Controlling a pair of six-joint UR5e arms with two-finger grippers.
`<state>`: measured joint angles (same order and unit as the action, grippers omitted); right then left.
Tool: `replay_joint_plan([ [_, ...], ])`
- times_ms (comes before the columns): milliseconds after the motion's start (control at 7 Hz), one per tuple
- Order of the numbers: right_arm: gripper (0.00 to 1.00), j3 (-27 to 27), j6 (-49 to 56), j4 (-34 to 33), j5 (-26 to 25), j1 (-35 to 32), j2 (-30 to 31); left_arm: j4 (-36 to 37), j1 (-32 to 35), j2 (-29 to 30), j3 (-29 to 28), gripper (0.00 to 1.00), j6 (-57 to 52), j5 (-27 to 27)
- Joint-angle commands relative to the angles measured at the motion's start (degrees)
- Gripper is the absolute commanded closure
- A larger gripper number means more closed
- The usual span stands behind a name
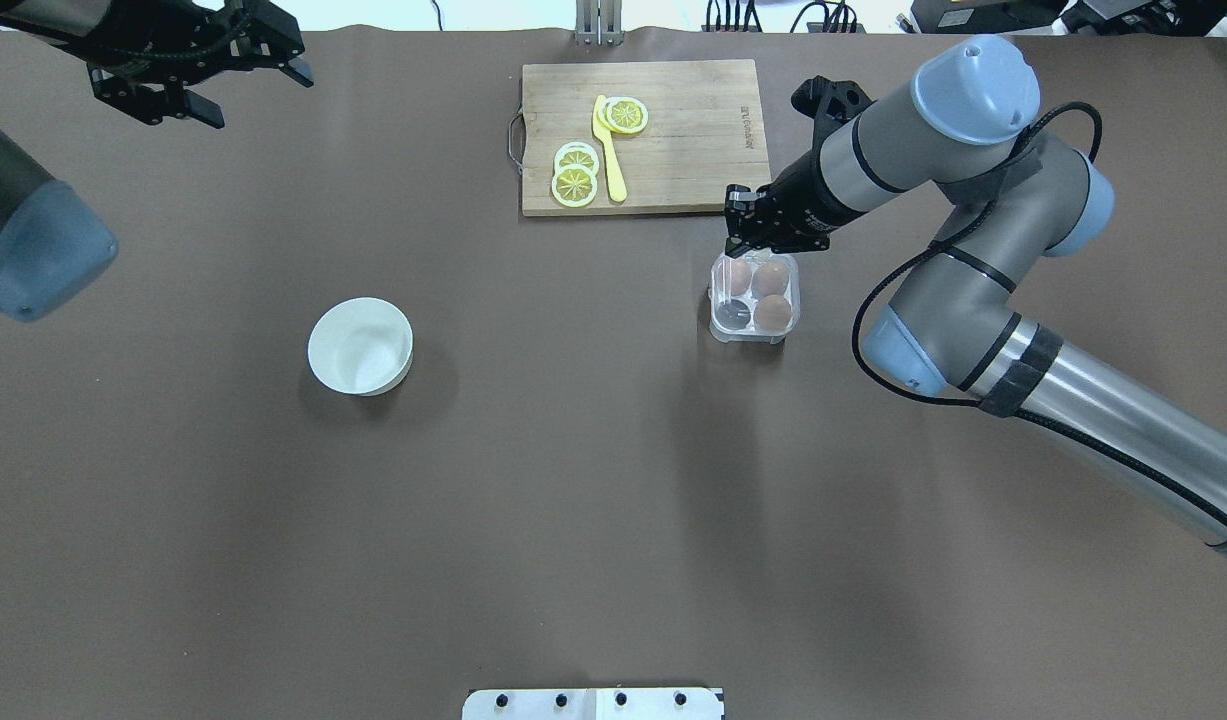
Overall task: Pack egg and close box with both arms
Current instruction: 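Push the open carton lid down over the eggs with the right gripper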
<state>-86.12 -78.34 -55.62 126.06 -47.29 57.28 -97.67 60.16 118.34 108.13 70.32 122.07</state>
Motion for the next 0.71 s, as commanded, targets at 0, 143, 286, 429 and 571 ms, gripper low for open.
replay_joint_plan([
  [0,0.00,-9.6,2.1,-14.2,-0.4,-4.9,1.1,0.2,1.1,-7.4,2.3,0.03,-11.3,0.7],
  [143,0.00,-14.6,12.5,-24.6,-0.2,-9.2,3.5,0.1,4.4,-13.6,3.3,0.02,-21.5,0.8],
  [286,0.00,-17.9,27.8,-36.5,-0.5,-13.7,5.5,0.2,8.4,-16.8,3.0,0.03,-29.7,0.8],
  [429,0.00,-19.1,41.9,-44.6,-0.4,-18.9,7.0,0.6,12.6,-19.1,2.5,0.02,-35.5,2.0],
  [571,0.00,-19.9,52.2,-48.9,0.2,-23.1,9.2,0.8,17.0,-21.6,2.3,0.03,-40.8,4.5],
])
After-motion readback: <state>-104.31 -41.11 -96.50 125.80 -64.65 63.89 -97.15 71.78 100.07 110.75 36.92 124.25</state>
